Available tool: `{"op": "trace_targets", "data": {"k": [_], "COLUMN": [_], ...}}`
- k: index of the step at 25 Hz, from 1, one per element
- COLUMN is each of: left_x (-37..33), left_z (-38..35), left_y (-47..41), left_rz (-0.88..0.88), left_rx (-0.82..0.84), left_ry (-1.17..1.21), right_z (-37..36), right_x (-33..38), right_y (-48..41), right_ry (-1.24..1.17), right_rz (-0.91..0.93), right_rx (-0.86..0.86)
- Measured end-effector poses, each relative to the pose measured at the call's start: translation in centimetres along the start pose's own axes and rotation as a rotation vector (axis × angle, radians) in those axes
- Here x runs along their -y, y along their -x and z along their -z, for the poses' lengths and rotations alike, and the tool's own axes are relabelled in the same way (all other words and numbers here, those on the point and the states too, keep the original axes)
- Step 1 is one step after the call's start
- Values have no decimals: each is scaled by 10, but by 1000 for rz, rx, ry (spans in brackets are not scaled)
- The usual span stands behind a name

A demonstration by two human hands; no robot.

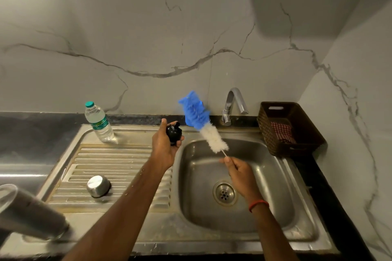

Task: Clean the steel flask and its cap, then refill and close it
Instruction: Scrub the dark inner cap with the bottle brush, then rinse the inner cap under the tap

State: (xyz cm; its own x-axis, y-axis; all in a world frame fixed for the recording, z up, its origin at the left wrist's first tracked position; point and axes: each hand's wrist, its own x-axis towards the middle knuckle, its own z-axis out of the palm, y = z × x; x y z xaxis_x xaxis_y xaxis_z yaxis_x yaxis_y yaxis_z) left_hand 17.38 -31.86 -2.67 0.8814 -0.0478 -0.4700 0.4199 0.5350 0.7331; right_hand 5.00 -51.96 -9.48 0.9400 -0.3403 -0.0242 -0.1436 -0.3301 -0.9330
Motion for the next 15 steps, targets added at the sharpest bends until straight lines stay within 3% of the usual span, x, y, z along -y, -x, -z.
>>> {"op": "trace_targets", "data": {"k": [5, 13, 15], "left_x": [0, 4, 5], "left_z": [-14, -9, -6], "left_y": [-10, -36, -42], "left_rz": [16, 25, 29], "left_rx": [15, 43, 34], "left_ry": [82, 63, 39], "right_z": [-20, -38, -37], "right_x": [15, 47, 60], "right_y": [-29, -77, -90], "right_ry": [-326, -575, -677], "right_rz": [-160, -237, -173], "right_rx": [135, 224, 260]}}
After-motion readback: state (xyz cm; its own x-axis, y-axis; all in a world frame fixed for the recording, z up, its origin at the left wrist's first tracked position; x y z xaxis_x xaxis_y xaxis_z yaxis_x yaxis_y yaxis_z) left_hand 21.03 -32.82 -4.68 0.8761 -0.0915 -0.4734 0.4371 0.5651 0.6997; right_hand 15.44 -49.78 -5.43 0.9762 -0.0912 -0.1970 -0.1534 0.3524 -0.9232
